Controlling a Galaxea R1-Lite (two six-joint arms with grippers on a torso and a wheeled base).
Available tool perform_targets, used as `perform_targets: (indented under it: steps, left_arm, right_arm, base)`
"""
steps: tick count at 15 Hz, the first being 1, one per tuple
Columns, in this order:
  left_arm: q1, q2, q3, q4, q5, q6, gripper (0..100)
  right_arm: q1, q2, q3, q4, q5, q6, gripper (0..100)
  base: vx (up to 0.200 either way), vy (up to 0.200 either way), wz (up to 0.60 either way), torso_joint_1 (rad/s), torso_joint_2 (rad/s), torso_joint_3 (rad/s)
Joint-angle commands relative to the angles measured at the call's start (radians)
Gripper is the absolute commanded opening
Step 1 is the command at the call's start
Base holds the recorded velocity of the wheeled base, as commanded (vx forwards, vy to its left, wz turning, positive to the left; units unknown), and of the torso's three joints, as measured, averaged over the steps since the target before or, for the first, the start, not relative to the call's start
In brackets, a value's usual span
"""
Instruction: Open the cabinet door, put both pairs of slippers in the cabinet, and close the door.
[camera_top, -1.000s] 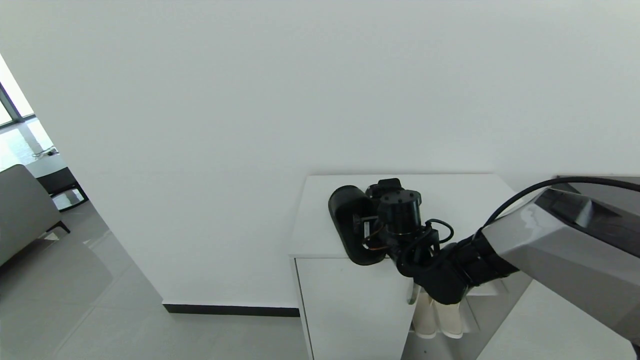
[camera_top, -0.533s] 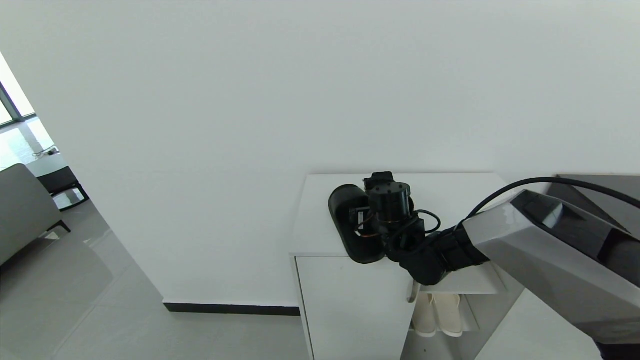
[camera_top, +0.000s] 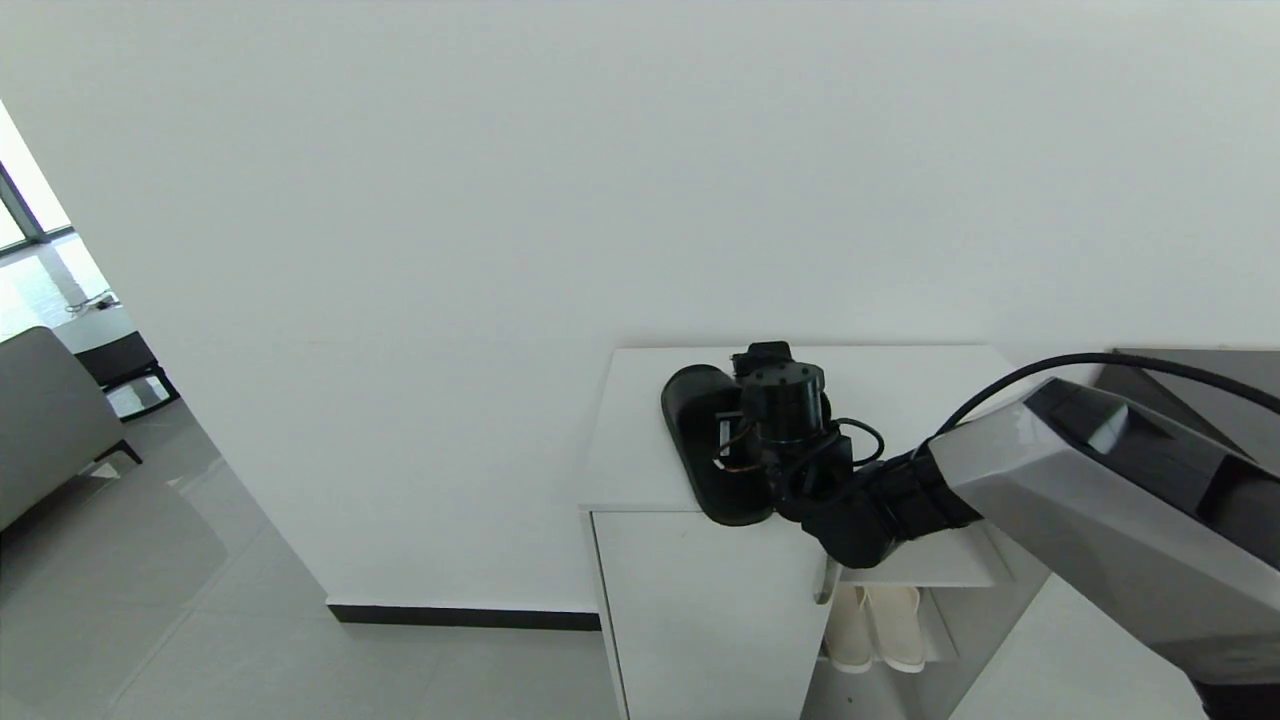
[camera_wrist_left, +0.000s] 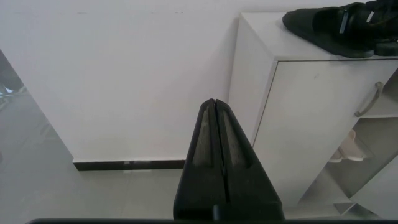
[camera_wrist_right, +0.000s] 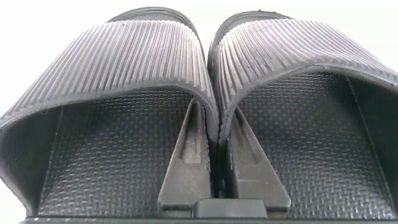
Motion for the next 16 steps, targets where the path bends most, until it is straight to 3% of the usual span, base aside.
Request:
perform_targets:
  steps: [1,2,7,9,11,14,16]
  left_arm:
    - [0.001,0.001,0.0,0.0,0.0,-0.001,0]
    - [0.001,0.001,0.0,0.0,0.0,-0.001,0]
    - [0.001,0.001,0.0,0.0,0.0,0.002,0]
    - [0.001,0.001,0.0,0.0,-0.002,0.002,0]
    - [0.001,0.001,0.0,0.0,-0.003,0.002,0]
    - [0.001,0.001,0.0,0.0,-0.003,0.004,0]
    - [0.001,0.001,0.0,0.0,-0.003,0.004,0]
  right_arm:
    - [0.023,-0.11,0.095,-0.007,0.02,0.002,0]
    - [0.027,-0.145,0.141,-0.018,0.041,0.002,0]
    - [0.08,-0.458,0.646,-0.187,0.284,0.009,0]
    - [0.106,-0.571,0.816,-0.25,0.459,0.074,0]
    - [0.117,-0.634,0.882,-0.25,0.563,0.103,0]
    - [0.125,-0.637,0.888,-0.25,0.566,0.104,0]
    - [0.129,-0.637,0.894,-0.25,0.566,0.104,0]
  base:
    - [0.0,0.0,0.0,0.0,0.0,0.0]
    - [0.0,0.0,0.0,0.0,0.0,0.0]
    - [0.0,0.0,0.0,0.0,0.0,0.0]
    - [0.0,0.0,0.0,0.0,0.0,0.0]
    - [0.0,0.0,0.0,0.0,0.0,0.0]
    - [0.0,0.0,0.0,0.0,0.0,0.0]
    - [-0.2,0.0,0.0,0.002,0.0,0.005]
